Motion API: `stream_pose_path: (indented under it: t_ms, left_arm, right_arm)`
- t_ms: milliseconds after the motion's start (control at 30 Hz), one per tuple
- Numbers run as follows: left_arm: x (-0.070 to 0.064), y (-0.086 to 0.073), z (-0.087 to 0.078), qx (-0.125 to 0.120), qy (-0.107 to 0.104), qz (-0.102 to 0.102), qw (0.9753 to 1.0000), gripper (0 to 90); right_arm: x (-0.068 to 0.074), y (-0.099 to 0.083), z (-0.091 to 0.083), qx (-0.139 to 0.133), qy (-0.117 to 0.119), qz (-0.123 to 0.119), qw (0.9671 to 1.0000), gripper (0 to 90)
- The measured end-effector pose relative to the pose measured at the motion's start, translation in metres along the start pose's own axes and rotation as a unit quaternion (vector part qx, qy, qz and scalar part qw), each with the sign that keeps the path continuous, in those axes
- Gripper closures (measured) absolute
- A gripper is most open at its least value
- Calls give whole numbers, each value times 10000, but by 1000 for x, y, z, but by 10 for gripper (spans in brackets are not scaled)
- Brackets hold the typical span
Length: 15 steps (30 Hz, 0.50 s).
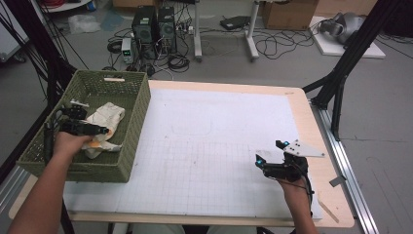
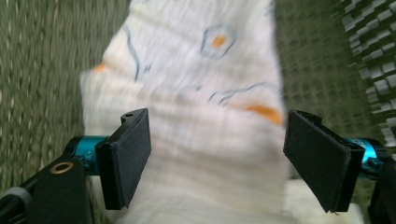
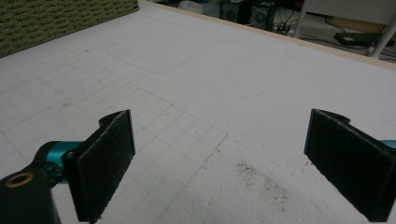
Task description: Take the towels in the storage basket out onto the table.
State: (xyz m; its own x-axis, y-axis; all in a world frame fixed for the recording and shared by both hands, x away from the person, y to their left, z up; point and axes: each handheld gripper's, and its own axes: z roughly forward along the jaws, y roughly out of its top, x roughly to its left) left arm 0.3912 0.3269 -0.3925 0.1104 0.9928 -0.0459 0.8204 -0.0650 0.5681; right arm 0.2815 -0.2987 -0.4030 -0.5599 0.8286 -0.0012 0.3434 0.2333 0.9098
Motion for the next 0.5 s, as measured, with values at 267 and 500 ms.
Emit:
stream_pose_path:
  t_ms: [267, 500]
  left_arm:
    - [-1, -4, 15, 513, -189, 22, 9985, 253]
    - [-8, -5, 19, 757, 86, 607, 9952, 304]
  right_arm:
    - [-2, 0, 0, 7, -13, 16, 10000, 79]
    - [-1, 0, 1, 40, -5, -8, 10000, 79]
